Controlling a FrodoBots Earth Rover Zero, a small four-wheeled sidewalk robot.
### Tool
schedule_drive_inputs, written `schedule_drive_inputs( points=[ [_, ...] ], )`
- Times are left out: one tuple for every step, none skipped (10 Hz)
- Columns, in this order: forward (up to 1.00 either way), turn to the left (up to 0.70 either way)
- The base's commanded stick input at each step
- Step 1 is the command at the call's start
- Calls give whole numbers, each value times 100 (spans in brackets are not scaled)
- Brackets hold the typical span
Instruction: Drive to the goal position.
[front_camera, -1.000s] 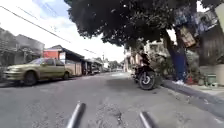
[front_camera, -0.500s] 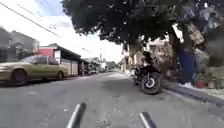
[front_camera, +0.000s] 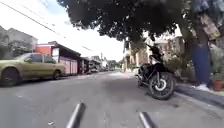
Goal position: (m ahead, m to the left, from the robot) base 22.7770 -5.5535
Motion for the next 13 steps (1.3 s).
schedule_drive_inputs(
  points=[
    [100,0],
    [100,0],
    [100,-13],
    [100,-30],
    [100,-39],
    [100,-12],
    [100,0],
    [100,0],
    [100,0],
    [100,0],
    [100,0],
    [100,0],
    [100,0]
  ],
)
